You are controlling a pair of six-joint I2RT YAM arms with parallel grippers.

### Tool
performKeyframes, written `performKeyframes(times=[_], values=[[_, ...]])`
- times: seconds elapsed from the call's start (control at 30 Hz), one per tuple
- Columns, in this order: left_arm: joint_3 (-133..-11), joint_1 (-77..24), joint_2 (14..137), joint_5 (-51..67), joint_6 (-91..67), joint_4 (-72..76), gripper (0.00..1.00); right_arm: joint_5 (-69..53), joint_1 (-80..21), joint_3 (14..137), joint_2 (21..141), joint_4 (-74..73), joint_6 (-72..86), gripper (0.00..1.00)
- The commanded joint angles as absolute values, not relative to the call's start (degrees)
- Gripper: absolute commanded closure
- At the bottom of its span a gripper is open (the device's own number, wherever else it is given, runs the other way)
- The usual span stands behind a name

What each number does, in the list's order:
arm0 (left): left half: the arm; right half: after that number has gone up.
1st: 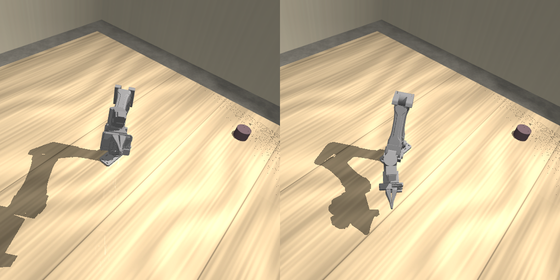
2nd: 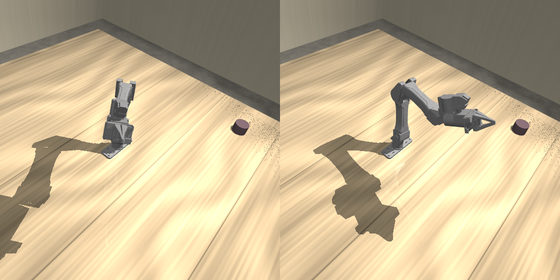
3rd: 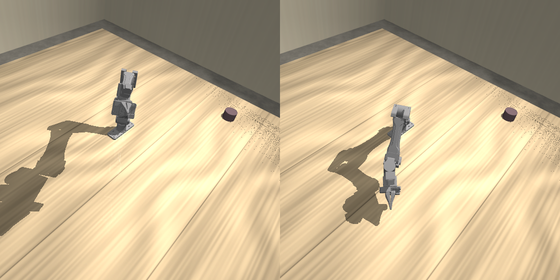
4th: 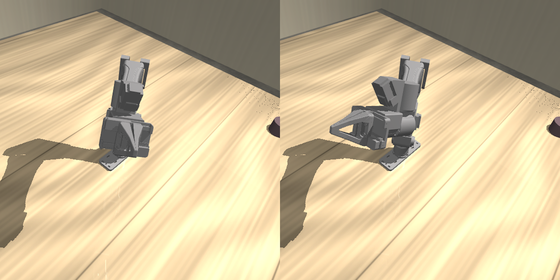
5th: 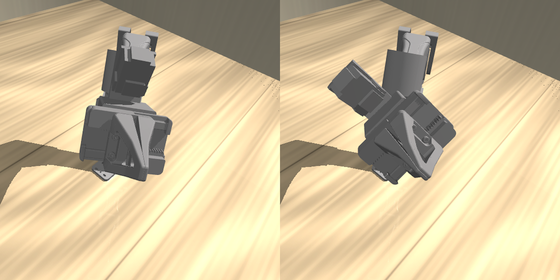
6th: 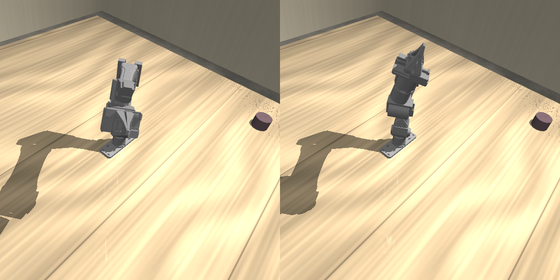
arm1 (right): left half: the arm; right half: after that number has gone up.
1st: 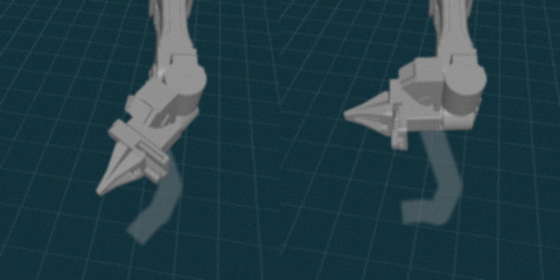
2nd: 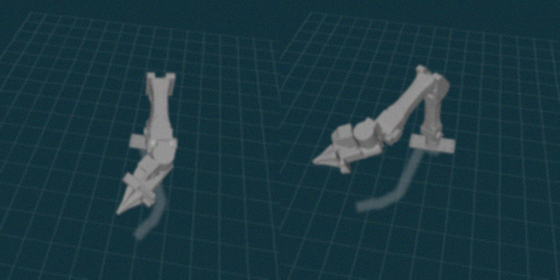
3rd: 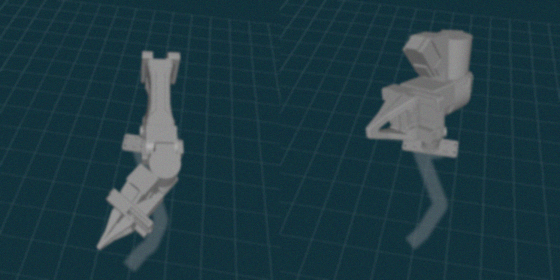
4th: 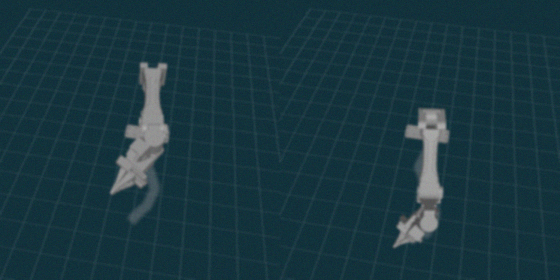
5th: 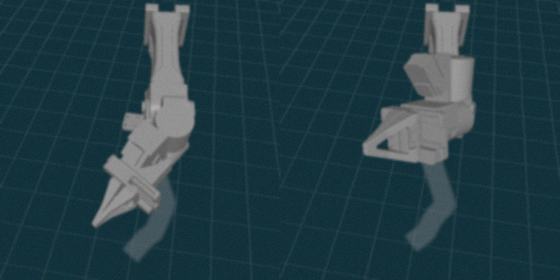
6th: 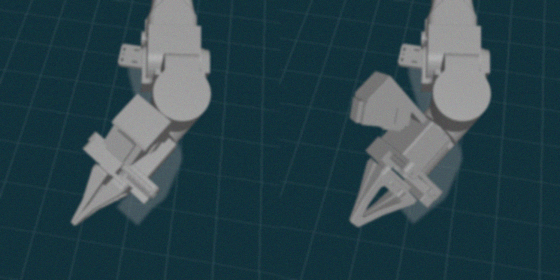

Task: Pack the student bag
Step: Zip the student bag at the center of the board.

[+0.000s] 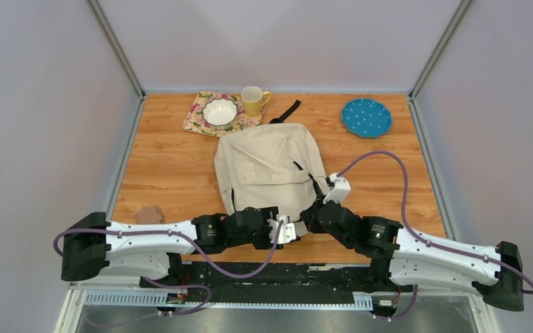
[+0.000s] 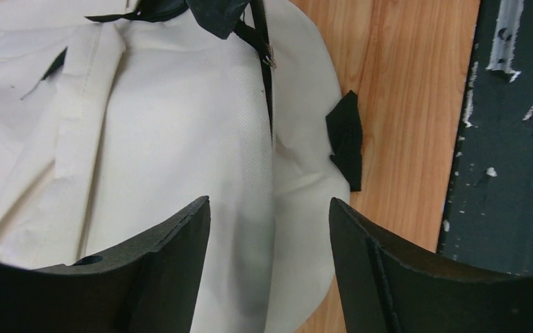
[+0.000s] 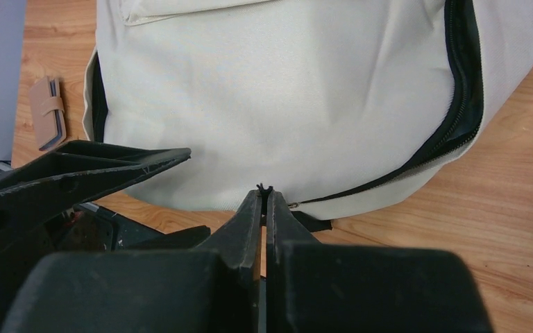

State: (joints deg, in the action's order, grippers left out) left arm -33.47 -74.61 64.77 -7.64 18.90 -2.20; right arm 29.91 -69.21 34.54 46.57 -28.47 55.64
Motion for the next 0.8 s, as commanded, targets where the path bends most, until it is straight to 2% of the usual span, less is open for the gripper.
performKeyframes(times=[0.0, 0.03, 0.1, 0.13, 0.2, 0.47, 0.77], values=[[-34.3, -74.9, 67.1, -11.1, 20.5, 3.3, 0.37, 31.0, -69.1, 34.4, 45.4, -27.7, 57.4, 1.0], [-34.8, -74.9, 67.8, -12.3, 20.0, 1.3, 0.5, 30.9, -69.1, 34.4, 45.5, -27.7, 57.6, 1.0], [-36.4, -74.9, 69.1, -13.8, 17.6, -1.5, 0.67, 30.7, -69.1, 34.3, 45.8, -27.7, 57.7, 1.0], [-36.6, -74.9, 69.2, -14.3, 17.1, -3.1, 0.84, 30.7, -69.1, 34.1, 45.9, -27.7, 57.9, 1.0], [-36.0, -74.9, 68.8, -14.3, 15.7, -4.0, 1.0, 31.0, -69.1, 33.8, 46.0, -27.8, 58.4, 1.0], [-30.2, -74.9, 62.7, -14.9, 11.3, -6.8, 1.0, 35.5, -66.0, 33.8, 44.4, -35.2, 62.8, 1.0], [-23.3, -74.9, 53.0, -14.4, 3.4, -8.3, 1.0, 31.6, -60.1, 31.0, 39.6, -33.4, 60.8, 1.0]])
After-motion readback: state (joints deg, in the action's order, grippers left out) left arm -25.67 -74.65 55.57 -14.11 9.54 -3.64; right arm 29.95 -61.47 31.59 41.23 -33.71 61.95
